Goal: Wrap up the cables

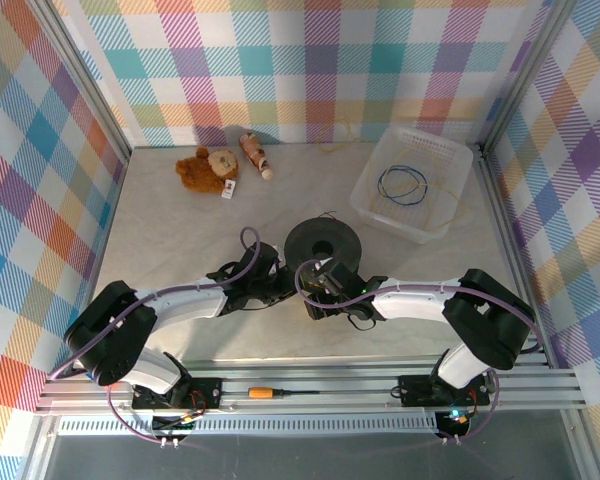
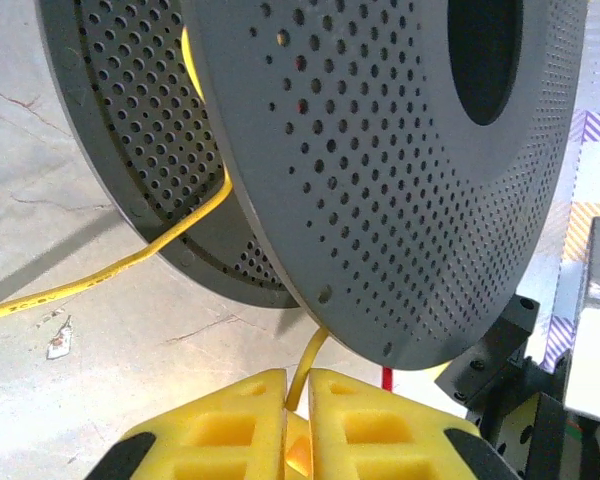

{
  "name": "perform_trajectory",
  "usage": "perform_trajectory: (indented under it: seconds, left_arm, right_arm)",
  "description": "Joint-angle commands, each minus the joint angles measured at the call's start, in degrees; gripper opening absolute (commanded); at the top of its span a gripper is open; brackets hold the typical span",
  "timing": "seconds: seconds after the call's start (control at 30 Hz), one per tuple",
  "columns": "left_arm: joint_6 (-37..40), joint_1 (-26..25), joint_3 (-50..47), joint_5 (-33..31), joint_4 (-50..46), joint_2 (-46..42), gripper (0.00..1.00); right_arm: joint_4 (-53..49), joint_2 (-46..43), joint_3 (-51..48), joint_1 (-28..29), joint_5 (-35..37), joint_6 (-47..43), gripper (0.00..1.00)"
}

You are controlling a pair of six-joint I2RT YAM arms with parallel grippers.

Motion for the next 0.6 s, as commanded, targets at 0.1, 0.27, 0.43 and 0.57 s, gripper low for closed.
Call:
perform_trajectory:
  seconds: [0.1, 0.27, 0.43, 0.57]
  left_arm:
    - [1.19, 0.67, 1.07, -0.40, 1.09, 2.63, 0.00]
    - [1.43, 0.69, 0.36, -3.28, 0.00, 2.36, 0.00]
    - [1.91, 0.63, 0.27, -4.86, -0.19, 2.86, 0.00]
    - [1.76, 0.67, 0.27, -4.96, 0.75, 4.01, 0.00]
  right_arm:
    - [0.42, 0.56, 0.05, 0.60, -4.90, 0.32, 0.80]
    - [0.95, -4.45, -0.34, 0.80, -6.80, -1.13, 0.87]
    - [1.30, -11.55, -2.01, 0.78, -6.49, -2.12, 0.94]
    - [-1.50, -15.78, -2.24, 0.80, -5.69, -3.16, 0.94]
